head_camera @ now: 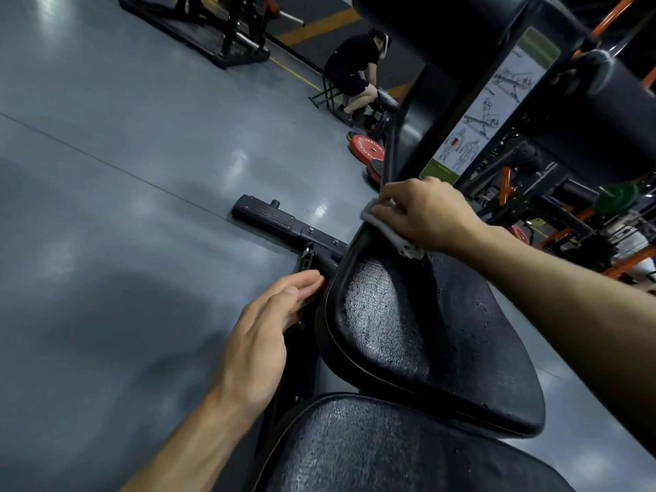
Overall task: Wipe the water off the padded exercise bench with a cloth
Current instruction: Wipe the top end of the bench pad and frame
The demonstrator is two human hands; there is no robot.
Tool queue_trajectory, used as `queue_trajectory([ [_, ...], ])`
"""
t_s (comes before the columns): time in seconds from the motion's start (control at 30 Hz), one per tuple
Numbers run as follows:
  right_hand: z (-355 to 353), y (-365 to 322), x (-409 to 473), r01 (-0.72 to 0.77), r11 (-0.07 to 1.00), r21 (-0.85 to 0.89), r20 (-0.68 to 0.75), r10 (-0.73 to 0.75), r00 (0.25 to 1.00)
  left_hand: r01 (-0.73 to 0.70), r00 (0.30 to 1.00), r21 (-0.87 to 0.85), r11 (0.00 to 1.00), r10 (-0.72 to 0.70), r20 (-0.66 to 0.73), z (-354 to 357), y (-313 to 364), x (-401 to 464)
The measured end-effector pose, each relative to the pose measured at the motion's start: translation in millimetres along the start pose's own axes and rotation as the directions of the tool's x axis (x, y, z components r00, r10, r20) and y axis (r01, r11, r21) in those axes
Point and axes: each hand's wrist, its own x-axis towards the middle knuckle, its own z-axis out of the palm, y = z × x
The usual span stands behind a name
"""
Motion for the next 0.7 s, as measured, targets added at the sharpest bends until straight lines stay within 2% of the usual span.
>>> queue_trajectory([
  [0.07,3,-11,-5,0.022,0.998,0.054,-0.027,-0.021,0.999,0.005,1.0,-0.013,1.0,-0.005,-0.009,-1,0,2],
  [0.17,-3,-50,-32,0.192,0.965,0.178,-0.081,-0.18,0.98,0.0,1.0,-0.012,1.0,0.0,-0.016,0,-2,4],
  [0.27,-6,-74,-52,0.301,0.936,0.185,-0.077,-0.292,0.953,0.01,0.999,-0.058,0.998,-0.012,-0.035,4,-5,4],
  [0.37,-2,-57,-38,0.241,0.962,0.13,-0.096,-0.23,0.968,0.008,1.0,-0.014,1.0,-0.008,-0.028,5,-5,3],
  [0.5,2,-9,-16,-0.006,0.999,0.042,-0.114,0.011,0.993,0.008,1.0,-0.032,0.999,-0.008,-0.023,4,-5,4],
  [0.57,4,-11,-21,0.016,0.997,0.076,-0.135,-0.005,0.991,0.0,1.0,-0.039,0.999,-0.001,-0.021,6,-5,6],
  [0.7,1,-59,-57,0.197,0.962,0.189,-0.191,-0.161,0.968,0.001,1.0,-0.089,0.996,-0.003,-0.026,9,-8,10],
])
